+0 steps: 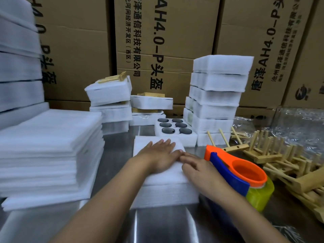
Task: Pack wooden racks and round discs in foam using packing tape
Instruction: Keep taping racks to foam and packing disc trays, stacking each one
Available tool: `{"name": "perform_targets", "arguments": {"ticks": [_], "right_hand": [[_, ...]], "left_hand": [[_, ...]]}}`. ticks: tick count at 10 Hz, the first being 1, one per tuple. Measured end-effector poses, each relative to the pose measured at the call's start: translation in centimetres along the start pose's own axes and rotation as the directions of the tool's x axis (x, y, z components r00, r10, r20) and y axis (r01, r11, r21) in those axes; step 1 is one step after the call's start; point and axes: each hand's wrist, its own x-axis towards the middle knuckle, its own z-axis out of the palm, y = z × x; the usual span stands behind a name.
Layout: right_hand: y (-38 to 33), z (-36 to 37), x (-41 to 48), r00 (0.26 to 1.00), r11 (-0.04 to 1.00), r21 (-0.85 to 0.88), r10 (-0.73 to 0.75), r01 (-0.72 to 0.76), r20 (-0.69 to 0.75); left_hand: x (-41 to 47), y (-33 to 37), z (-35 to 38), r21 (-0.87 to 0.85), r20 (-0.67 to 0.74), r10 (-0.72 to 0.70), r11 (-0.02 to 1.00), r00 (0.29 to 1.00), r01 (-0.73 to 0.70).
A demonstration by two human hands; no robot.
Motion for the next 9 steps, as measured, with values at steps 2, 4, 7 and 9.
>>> {"name": "perform_targets", "arguments": {"ticks": [2, 4, 7, 9], "right_hand": [[0.3, -7.4, 5.5, 0.918, 0.932, -0.277, 0.119, -0.235, -0.378], [6.1, -10.2, 9.8, 0.776, 0.604, -0.659, 0.628, -0.449, 0.047], [10.0, -9.4, 10.2, 0.766, 0.61, -0.66, 0.638, -0.438, 0.081], [10.3, -9.8, 9.7, 0.755, 0.564, -0.62, 0.652, -0.546, -0.072]], "left_hand": [[0.2, -0.4, 0.0, 0.054, 0.013, 0.01, 0.998, 1.0, -0.01], [-0.1, -0.4, -0.1, 0.028, 0.013, 0.015, 0.999, 1.0, -0.016], [-0.4, -0.3, -0.3, 0.015, 0.017, 0.013, 1.0, 1.0, -0.014], [-0.5, -0.2, -0.4, 0.012, 0.017, 0.007, 1.0, 1.0, -0.007]]}}
